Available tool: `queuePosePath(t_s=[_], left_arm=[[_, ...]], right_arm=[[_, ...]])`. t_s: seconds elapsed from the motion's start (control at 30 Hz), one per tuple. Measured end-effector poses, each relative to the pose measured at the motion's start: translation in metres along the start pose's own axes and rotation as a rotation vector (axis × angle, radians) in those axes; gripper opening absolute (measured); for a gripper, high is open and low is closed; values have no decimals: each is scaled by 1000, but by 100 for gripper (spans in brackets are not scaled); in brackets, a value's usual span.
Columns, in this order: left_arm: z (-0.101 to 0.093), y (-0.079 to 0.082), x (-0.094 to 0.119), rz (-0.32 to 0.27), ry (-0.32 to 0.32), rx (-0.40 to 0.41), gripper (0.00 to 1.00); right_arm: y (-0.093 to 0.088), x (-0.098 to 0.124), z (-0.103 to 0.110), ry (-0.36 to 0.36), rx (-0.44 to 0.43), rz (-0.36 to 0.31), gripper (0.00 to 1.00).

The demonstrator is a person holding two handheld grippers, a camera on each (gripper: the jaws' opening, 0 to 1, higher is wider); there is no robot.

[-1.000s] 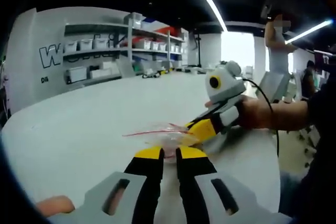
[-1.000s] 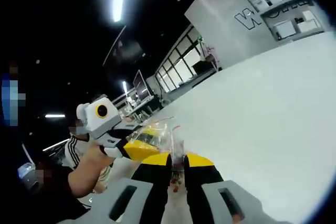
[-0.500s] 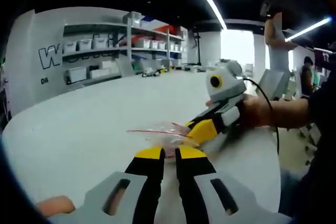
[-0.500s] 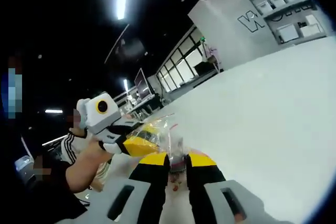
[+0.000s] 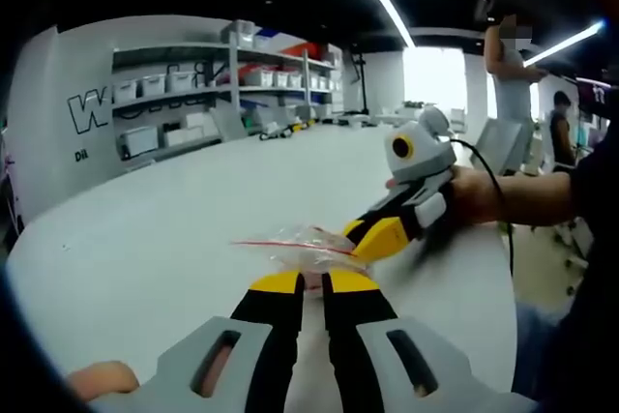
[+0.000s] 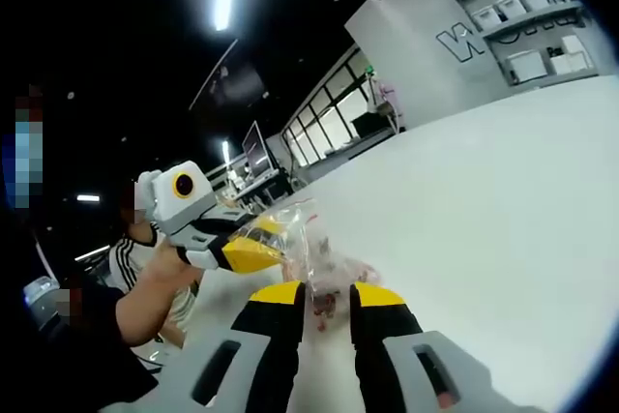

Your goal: Open the resealable bag by pulling the two sides of the seal apart until the entire bag opening is separated and visibly accessible.

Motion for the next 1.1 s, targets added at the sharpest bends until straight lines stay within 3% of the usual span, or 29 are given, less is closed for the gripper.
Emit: queuePosePath(t_s=[0.3, 0.6, 0.9, 1.1], left_arm=[[-2, 7, 1, -2, 6, -30, 8], [-3, 8, 1, 1, 11, -43, 8], [-6, 10, 0, 12, 28, -82, 7], [-7, 12, 0, 15, 31, -101, 7]], right_arm=[[16, 10, 12, -38, 60, 0, 14], [19, 10, 16, -45, 71, 19, 14], [45, 10, 44, -51, 135, 41, 15], [54, 3, 59, -63, 184, 93, 15]])
Point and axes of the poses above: the point that each gripper's makers call its tool centre point, and the gripper's own axes: x roughly backward along the fingers, z roughly to its left, y roughly out of its top, the point moved 2 cm from there along x, roughly backward along the fingers, and after that the axes turned 8 degrees about -x, right-handed, at the moved point
